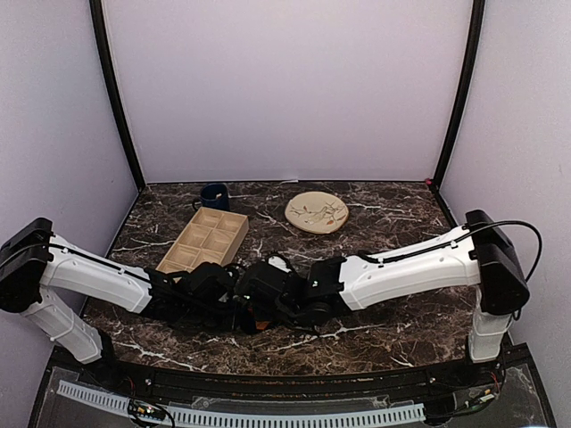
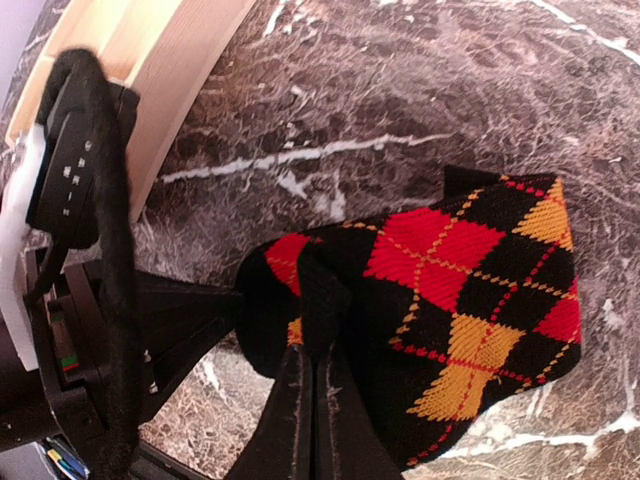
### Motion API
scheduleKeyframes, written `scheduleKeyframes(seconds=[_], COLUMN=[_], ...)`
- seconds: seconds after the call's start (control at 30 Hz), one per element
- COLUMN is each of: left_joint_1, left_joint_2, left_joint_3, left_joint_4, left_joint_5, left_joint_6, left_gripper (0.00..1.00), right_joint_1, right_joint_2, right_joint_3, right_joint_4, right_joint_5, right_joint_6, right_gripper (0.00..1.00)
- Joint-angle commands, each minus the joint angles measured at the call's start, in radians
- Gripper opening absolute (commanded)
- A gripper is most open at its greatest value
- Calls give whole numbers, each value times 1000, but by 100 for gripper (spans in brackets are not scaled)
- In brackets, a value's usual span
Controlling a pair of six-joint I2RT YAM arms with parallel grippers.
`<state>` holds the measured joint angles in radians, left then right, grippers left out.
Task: Roll the socks
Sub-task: Fold the sock at the center of the board.
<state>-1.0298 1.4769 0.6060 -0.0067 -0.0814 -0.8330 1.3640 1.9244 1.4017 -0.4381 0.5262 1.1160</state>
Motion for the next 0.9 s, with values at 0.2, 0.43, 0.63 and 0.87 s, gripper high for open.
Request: scheduleKeyframes(seconds=[0.2, 0.43, 0.63, 0.87], left_joint_1=[16, 20, 23, 28], left_joint_2=[-3, -7, -12, -15], left_joint_3=[4, 3, 0, -2], left_joint_4=[26, 26, 27, 22], left_joint_5=[32, 39, 42, 47], left_joint_6=[-11, -13, -16, -15], left_gripper=[0, 0, 0, 0], right_joint_1=[18, 18, 18, 12], right_joint_2=[44, 73, 93, 99], right_joint_3=[47, 73, 92, 85], right_joint_4=[54, 63, 76, 110], right_joint_5=[-56, -76, -92, -115], right_joint_6=[-32, -47, -60, -61], right_gripper=[0, 0, 0, 3])
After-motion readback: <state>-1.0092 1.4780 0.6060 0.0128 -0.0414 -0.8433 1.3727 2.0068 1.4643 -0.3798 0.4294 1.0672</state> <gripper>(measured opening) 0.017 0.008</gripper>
